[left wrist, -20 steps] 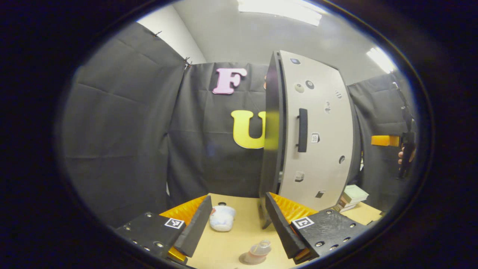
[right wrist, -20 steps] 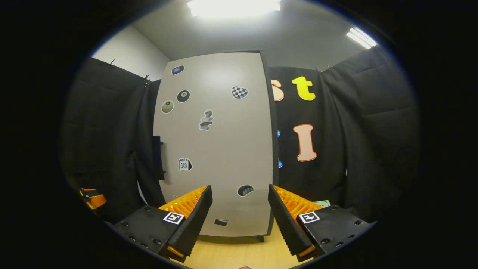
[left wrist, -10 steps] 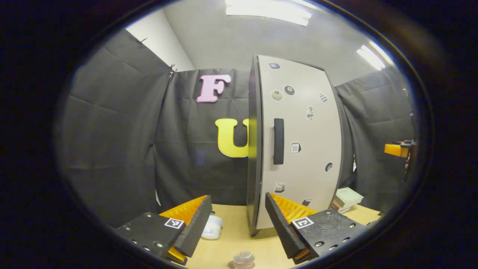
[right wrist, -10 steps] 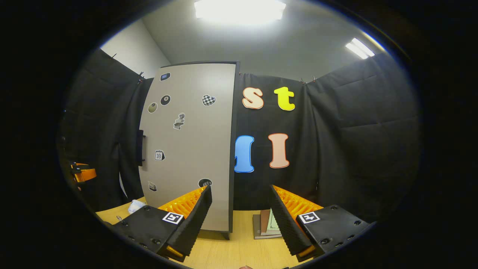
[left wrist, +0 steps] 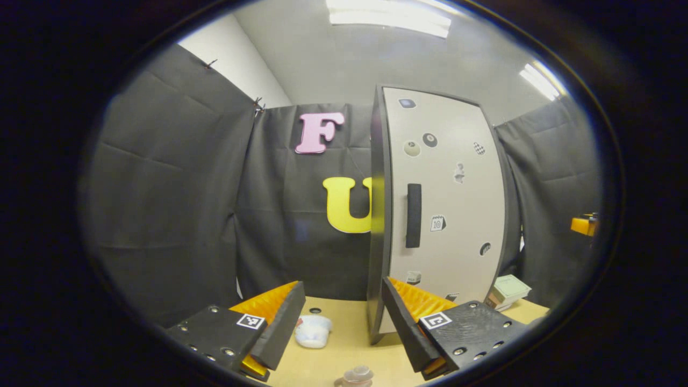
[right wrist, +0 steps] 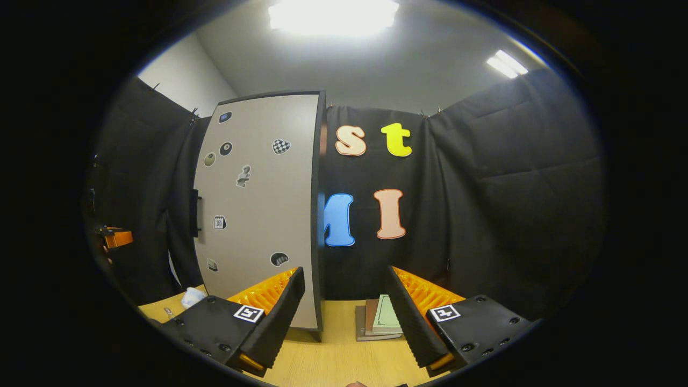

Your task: Open the cabinet door with the right hand, grasp the bottle in the cabinet with the left hand and place it on the coaster, then close the cabinet door with the right hand.

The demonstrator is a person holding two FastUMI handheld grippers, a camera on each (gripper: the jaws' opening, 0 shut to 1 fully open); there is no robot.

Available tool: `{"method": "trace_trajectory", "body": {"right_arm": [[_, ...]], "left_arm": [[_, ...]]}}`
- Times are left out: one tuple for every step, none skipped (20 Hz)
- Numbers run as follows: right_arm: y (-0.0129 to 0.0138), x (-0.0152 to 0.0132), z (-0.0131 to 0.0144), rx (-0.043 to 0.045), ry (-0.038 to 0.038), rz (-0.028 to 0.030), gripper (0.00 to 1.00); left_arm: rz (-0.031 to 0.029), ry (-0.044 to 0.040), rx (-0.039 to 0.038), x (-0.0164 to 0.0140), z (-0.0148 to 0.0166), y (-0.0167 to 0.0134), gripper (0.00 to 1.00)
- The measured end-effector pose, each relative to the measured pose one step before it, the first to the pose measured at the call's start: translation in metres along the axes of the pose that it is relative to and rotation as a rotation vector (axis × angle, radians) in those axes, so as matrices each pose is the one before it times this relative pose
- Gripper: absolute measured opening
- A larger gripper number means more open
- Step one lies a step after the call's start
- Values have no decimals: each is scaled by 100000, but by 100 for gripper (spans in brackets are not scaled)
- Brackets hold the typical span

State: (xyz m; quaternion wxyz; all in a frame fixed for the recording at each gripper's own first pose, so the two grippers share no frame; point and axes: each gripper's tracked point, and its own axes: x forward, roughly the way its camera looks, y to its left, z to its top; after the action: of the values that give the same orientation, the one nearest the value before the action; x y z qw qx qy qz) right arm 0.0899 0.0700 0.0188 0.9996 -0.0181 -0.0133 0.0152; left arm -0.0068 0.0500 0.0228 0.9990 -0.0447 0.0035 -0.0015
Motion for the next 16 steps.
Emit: {"method": "trace_trajectory", "body": {"right_arm": [[-433,-107,66,127,-262,-703,96],[-419,-72,118,302,-141,-427,96],[-100,-28,126,716,-401,-113,96],[48,87,127,620,-144,507,96],[69,56,23,349,-39,270,96],[-43,110,-81,-12,70,301,96],[97,43,-42,-275,239,459,96],[291,385,-75,-347,254,616,96],[160,159,-14,-284,57,673,96],[220,33,-55,-394,392,736,96],[166,35,62,-537,-12,383,96],[105,-65,61,-651,-228,129,96],[173,-71,70,-584,-294,175,96],[99,-12,76,-385,22,138,96],[136,-78,37,-168,-18,357,96],[124,6,24,-76,76,114,96]], "left_arm": [[803,-60,923,-160,215,421,89],[775,-180,685,-195,109,296,87],[392,-132,360,-53,196,152,87],[354,-99,148,-71,151,101,87],[220,-308,111,-83,203,123,87],[71,-272,121,-83,235,-38,87],[-231,-522,205,19,222,-122,87],[-52,-252,321,101,211,-185,87],[-108,-29,443,72,140,-119,87],[-92,-123,398,-99,-42,-114,87],[-174,61,316,-79,81,-78,87],[12,41,156,-23,-32,-104,87],[68,15,-164,-144,38,26,87],[48,44,-461,-32,-20,33,87],[-20,37,-514,-1,57,59,87],[302,-13,-243,-127,1,200,87]]}}
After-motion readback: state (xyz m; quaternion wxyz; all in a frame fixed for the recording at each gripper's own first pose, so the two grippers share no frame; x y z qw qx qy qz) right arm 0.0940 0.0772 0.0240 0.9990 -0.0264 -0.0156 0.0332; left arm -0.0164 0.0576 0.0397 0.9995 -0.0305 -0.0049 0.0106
